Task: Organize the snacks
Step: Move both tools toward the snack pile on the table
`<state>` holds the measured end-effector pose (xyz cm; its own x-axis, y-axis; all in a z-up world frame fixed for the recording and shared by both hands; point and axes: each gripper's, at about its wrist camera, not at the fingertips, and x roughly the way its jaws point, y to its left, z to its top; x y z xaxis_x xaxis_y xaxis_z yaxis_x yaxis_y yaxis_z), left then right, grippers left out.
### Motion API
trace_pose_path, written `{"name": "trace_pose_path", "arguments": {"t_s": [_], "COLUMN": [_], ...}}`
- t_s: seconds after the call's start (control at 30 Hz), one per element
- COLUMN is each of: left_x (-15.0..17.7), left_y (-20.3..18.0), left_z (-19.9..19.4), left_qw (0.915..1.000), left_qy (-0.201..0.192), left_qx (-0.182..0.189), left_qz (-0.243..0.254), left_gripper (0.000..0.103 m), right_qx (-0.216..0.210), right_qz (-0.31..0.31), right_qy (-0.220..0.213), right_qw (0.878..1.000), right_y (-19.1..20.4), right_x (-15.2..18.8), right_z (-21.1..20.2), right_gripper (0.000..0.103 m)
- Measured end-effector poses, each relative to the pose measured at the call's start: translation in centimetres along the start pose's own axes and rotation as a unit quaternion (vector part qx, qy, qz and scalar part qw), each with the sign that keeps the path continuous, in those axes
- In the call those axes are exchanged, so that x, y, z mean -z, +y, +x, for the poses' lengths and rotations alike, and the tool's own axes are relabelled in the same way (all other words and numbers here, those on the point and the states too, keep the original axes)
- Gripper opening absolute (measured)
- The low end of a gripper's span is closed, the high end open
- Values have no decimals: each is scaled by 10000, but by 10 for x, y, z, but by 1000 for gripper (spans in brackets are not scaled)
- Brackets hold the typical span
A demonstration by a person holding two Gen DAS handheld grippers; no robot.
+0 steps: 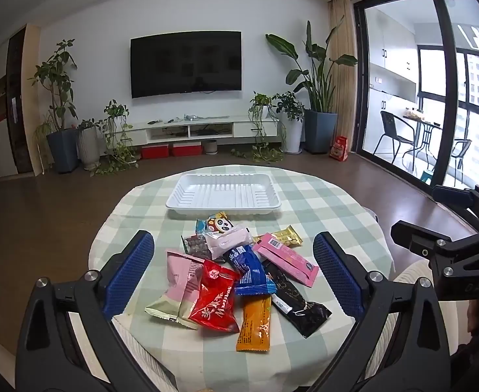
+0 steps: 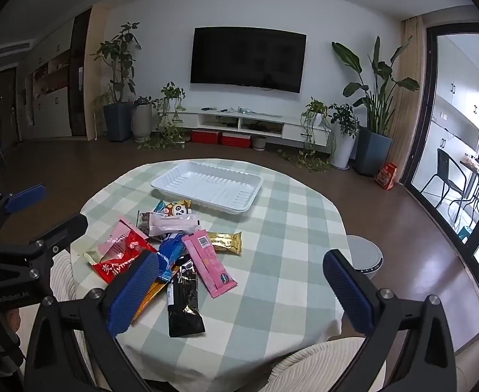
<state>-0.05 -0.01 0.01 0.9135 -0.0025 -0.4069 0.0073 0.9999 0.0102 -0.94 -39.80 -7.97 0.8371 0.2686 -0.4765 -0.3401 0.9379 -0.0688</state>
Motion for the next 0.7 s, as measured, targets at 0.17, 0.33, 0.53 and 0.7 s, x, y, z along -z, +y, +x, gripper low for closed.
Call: {"name": "trace_pose_path", "arguments": {"t_s": [0.17,0.33,0.53,0.7], "left_x": [3,5,5,5], "left_y": [-1,0,1,2], "left_z": [-3,-4,-3,-3], "left_qw": [10000,10000,10000,10000], "left_qy": [8,14,30,30], "left_qx": [-31,-28,-23,-16], "left_qz": [15,1,-7,-16], "left_gripper": [99,99,99,99], "right_qx": [-16,-8,0,-4], "right_qz": [-17,13,15,24], "right_qy": [12,54,45,55], "right_qw": [10000,10000,10000,10000], "right_y": [0,0,0,0], "right_x": [1,1,1,1], "right_z": [-1,2,1,0], "right_gripper": [103,103,103,103]}}
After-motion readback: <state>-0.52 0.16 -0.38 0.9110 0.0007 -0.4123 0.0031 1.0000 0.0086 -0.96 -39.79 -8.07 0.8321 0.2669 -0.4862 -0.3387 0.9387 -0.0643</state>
